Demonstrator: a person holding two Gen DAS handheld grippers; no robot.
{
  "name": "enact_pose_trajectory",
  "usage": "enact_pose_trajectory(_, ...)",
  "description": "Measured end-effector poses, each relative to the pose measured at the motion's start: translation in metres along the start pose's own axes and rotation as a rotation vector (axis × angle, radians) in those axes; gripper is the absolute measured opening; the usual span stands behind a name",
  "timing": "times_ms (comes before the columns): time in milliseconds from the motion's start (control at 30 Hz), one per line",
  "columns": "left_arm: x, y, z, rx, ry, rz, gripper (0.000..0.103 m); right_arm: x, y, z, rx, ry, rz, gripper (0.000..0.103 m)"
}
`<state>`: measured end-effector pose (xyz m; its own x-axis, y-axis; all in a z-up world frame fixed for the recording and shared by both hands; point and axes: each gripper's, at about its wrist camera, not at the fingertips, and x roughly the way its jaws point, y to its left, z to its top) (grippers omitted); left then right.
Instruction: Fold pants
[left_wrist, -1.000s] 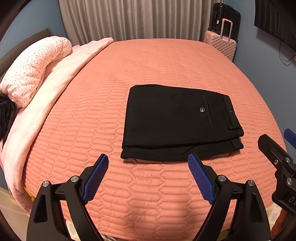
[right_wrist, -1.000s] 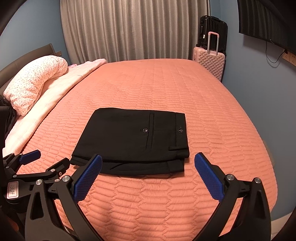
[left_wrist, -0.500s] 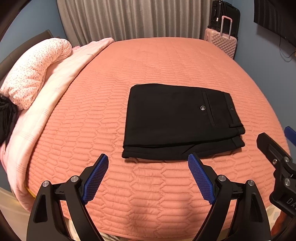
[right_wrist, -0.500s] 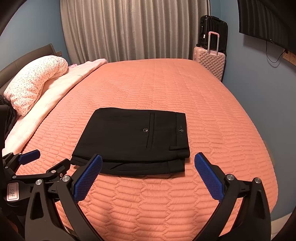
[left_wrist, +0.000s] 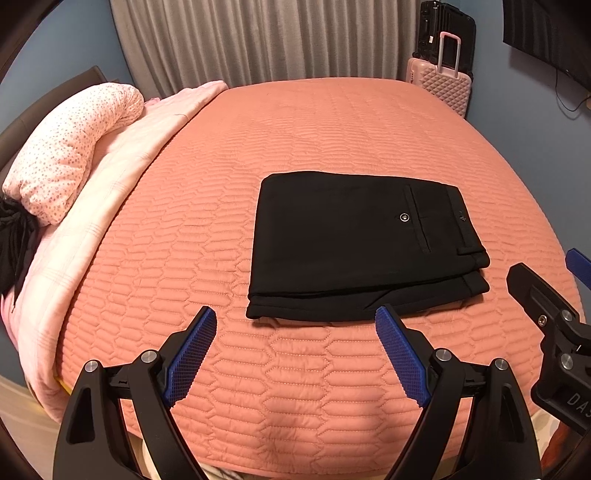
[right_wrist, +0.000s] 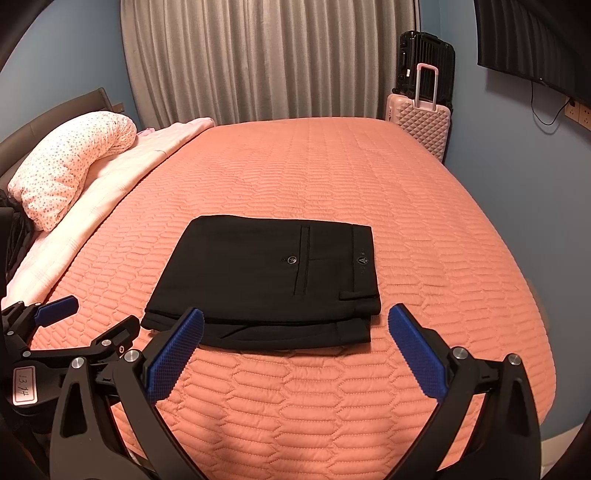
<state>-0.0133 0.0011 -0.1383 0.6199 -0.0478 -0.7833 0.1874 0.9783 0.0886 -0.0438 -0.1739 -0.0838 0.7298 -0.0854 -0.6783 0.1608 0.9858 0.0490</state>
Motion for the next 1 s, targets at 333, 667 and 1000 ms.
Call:
enact_pose_trajectory(333,-0.0019,-0.0012,0.0007,0.008,-0.007,-0.009,0.086,-0.0003,0.0016,0.0009,-0.001,-0.003,-0.005,0.098)
enact_pose_trajectory(667,0.0017,0.0013,0.0021,-0.005,0.004,0.014,0.086,-0.0017,-0.0002,-0.0006,0.008,-0.002,-0.016,0.098)
enact_pose_trajectory(1000,0.0032,0.0019,0.0005,-0.009,0.011,0.016,0.086,-0.0021,-0.0020,-0.0016,0.012,-0.002,-0.017,0.098)
